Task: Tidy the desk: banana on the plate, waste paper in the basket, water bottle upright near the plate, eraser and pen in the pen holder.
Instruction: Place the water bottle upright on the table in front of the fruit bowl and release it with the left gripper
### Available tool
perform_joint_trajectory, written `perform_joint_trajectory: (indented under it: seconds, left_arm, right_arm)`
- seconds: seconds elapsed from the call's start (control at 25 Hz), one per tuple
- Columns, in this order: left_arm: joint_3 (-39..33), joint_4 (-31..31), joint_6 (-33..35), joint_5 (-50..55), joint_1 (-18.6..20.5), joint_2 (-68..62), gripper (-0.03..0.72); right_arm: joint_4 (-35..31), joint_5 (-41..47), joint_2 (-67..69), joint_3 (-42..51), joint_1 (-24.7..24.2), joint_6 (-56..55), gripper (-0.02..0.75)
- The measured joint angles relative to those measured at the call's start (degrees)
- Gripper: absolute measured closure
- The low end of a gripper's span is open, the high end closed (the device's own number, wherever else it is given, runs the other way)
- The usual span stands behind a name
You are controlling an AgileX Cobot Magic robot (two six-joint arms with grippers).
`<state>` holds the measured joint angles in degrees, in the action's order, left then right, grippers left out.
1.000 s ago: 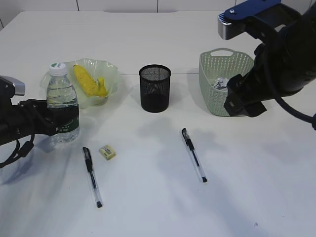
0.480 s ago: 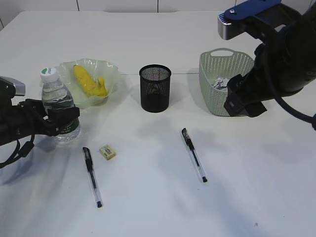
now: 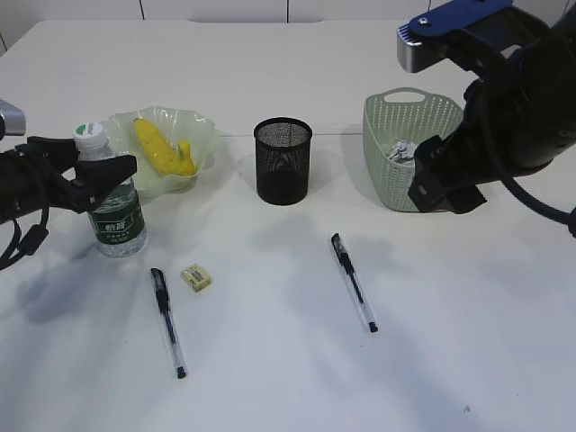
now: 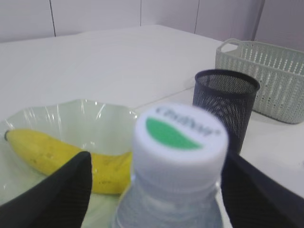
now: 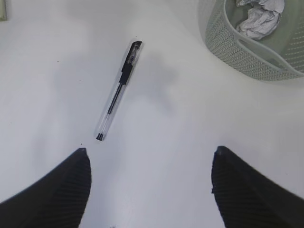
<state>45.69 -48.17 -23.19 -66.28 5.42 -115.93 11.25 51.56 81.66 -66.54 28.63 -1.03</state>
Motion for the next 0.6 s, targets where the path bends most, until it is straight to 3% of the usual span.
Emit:
perform_joint_trajectory:
  seconds: [0.6]
  left_arm:
    - [-0.1,6.7,-1.9,0.0,0.0,17.3,0.094]
  right_arm:
    - [1.3,0.0,0.0,0.0,0.0,0.0,0.152]
